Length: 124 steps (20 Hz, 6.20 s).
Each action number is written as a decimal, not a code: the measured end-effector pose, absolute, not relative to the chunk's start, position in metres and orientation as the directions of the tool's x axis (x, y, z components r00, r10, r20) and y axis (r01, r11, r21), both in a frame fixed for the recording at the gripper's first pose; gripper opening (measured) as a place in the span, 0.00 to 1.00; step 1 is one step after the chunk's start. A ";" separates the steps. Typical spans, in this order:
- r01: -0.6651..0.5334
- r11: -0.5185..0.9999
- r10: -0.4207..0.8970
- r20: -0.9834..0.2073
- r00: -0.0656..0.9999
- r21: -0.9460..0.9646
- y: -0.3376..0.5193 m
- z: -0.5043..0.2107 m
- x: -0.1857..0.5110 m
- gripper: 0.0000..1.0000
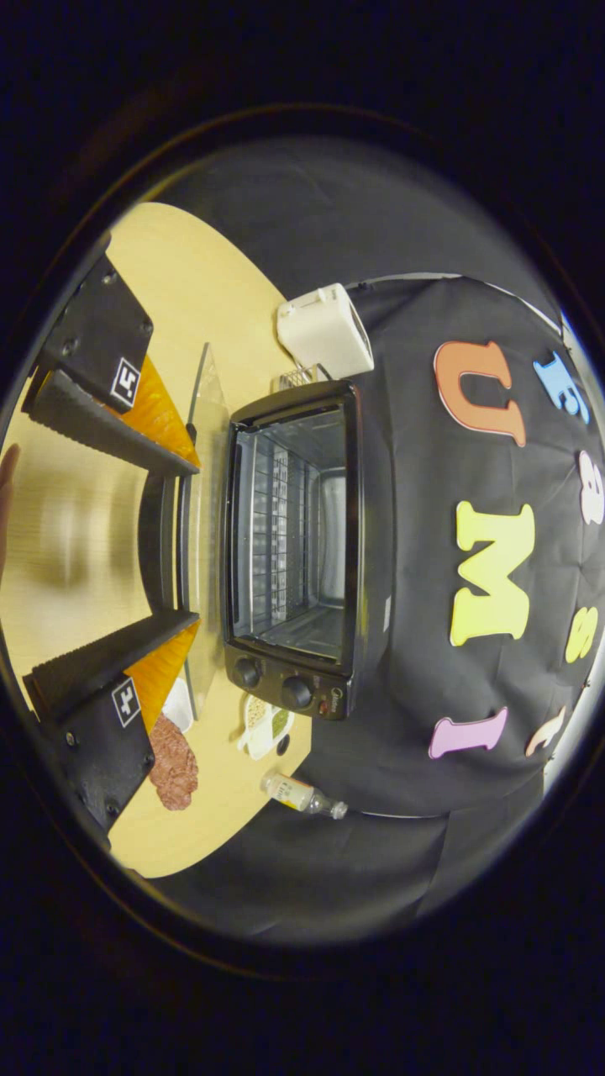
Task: Open the toaster oven, put the food inside, and close the toaster oven door.
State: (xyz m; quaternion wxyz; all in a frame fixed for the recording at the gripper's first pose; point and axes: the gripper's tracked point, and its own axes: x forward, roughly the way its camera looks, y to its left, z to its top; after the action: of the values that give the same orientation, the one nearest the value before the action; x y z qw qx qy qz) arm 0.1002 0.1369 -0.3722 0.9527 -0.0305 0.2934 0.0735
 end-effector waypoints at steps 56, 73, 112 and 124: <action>-0.262 0.835 0.549 -0.759 0.349 0.484 -0.111 -0.365 0.112 0.09; -0.385 0.921 0.359 -0.536 0.764 0.068 -0.035 -0.217 0.048 0.09; -0.169 0.850 0.294 -0.184 0.938 0.499 0.179 -0.349 0.228 0.09; -0.038 0.723 0.330 -0.296 0.897 0.690 0.172 -0.391 0.266 0.12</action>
State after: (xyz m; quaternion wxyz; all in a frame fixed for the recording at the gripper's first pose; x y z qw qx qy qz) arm 0.2659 0.1723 -0.3909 0.9055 0.3583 0.2035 0.1015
